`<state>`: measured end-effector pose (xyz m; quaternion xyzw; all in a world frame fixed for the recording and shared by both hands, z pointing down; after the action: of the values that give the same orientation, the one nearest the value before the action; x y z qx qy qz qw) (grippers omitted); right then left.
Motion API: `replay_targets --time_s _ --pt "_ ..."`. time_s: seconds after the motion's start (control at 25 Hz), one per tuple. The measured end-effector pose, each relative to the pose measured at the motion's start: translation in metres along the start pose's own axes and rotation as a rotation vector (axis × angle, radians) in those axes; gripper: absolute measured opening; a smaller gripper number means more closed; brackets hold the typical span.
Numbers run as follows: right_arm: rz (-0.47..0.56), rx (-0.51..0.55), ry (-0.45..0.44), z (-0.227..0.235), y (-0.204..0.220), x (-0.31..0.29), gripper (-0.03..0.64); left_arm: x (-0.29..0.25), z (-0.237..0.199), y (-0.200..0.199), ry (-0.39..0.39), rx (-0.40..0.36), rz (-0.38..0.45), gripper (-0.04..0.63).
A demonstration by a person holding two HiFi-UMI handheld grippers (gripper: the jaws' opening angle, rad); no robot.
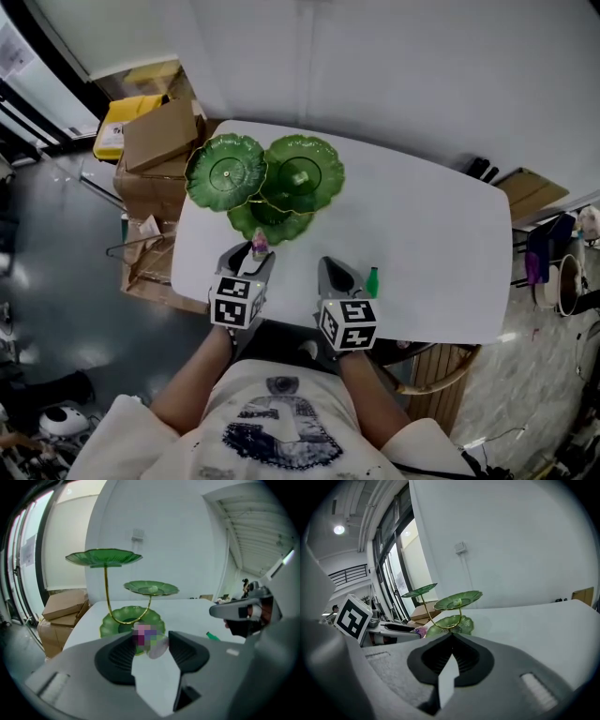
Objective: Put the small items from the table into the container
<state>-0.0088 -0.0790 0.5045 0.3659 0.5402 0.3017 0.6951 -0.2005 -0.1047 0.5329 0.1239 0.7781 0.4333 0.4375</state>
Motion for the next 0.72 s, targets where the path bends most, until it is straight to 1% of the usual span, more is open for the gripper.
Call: replay_targets --time_s 0.36,0.56,0.72 --pt "-0.032 -0.012 0.055 -0.019 0.000 -0.033 0.000 -0.021 -0.041 0.007 0.070 -0.006 -0.038 0.213" --pt "-0.049 -0.022 0.082 -0.028 0.004 -0.043 0.000 -0.029 -0.053 0.015 0.118 0.002 -0.076 0.213" --pt "-0.056 -0.032 0.106 -0.031 0.006 -0.048 0.000 -0.036 -0.063 0.020 0.138 -0.008 -0.094 0.213"
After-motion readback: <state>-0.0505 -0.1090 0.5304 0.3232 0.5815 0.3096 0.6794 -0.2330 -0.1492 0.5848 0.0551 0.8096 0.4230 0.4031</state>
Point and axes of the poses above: the fingertips, and each gripper's own axes: x backward along the fingers, z to its right, y out of its underside, the point moved 7 cm from there along x, backward along the fingers, and after that the axes turned 12 degrees about y, right-handed, at the moved point
